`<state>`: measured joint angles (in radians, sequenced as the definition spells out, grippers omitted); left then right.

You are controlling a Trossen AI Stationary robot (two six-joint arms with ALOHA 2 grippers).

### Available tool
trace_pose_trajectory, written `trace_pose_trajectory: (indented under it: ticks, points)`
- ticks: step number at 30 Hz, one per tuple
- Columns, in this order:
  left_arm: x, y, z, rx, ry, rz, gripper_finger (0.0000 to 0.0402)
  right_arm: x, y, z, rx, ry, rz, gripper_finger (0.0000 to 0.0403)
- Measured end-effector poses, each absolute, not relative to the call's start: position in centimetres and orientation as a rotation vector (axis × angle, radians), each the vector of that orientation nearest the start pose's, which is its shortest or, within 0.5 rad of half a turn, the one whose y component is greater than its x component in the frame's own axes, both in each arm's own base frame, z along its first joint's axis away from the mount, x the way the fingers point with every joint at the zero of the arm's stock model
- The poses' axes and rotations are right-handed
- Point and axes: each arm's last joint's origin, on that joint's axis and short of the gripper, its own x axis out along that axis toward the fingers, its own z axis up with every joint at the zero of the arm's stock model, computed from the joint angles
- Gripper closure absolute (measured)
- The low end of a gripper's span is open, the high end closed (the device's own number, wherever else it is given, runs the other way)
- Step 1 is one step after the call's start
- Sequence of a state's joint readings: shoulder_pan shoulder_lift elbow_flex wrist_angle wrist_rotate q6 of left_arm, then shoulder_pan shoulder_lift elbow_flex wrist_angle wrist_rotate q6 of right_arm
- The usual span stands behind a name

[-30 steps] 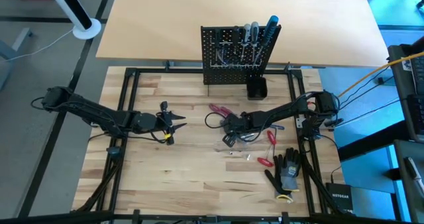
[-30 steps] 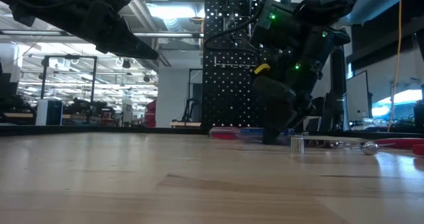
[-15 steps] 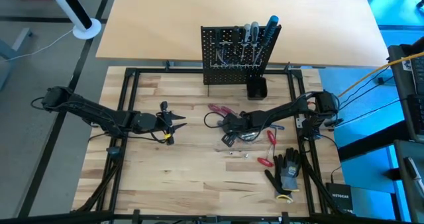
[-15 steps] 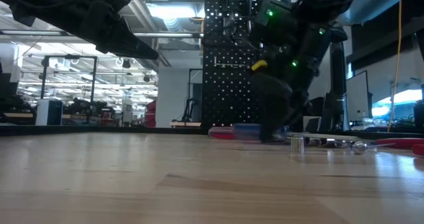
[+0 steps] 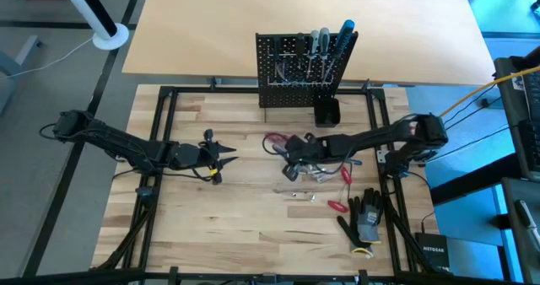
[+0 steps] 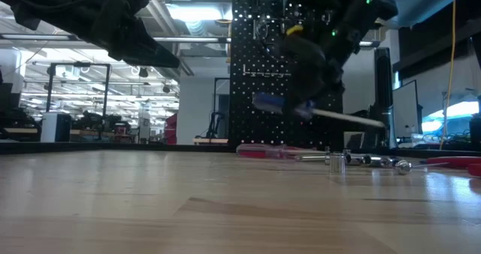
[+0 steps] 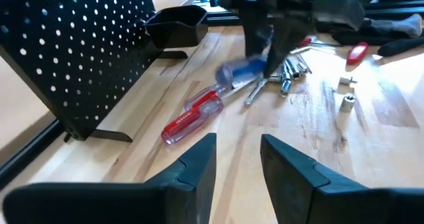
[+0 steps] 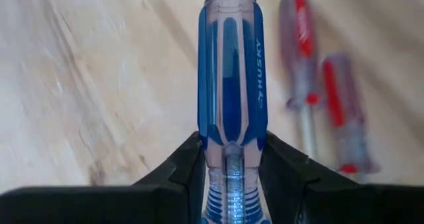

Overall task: Hang tools onto peg board
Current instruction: Hang the blue transparent screwdriver on the peg board

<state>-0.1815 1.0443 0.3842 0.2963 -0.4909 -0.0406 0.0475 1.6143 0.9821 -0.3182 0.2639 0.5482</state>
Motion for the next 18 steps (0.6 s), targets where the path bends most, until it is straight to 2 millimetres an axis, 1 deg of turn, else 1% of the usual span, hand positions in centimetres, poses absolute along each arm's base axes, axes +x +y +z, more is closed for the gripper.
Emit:
trace_pose_trajectory:
  ticks: [2,5,9,11,15,18]
  points:
    - [20.4,-2.4,19.6,0.06,0.336,0.297,0.0278,31.8,0.9,20.1,0.336,0.821,-0.459,0.0286]
    - [20.5,-2.4,19.7,0.026,0.319,0.298,0.0248,31.6,1.1,20.9,0.292,0.786,-0.472,0.0286]
    - [20.7,-2.2,20.2,-0.04,0.251,0.315,0.0206,31.6,1.4,21.7,0.221,0.724,-0.496,0.0286]
    - [20.8,-2.0,20.5,-0.074,0.222,0.325,0.0192,31.8,1.6,22.1,0.176,0.679,-0.513,0.0286]
    - [21.2,-1.7,20.6,-0.132,0.176,0.343,0.0179,32.5,2.4,23.0,0.102,0.565,-0.486,0.0286]
    - [22.2,-1.9,20.4,-0.155,0.132,0.326,0.0178,32.8,2.7,23.2,0.06,0.475,-0.448,0.0286]
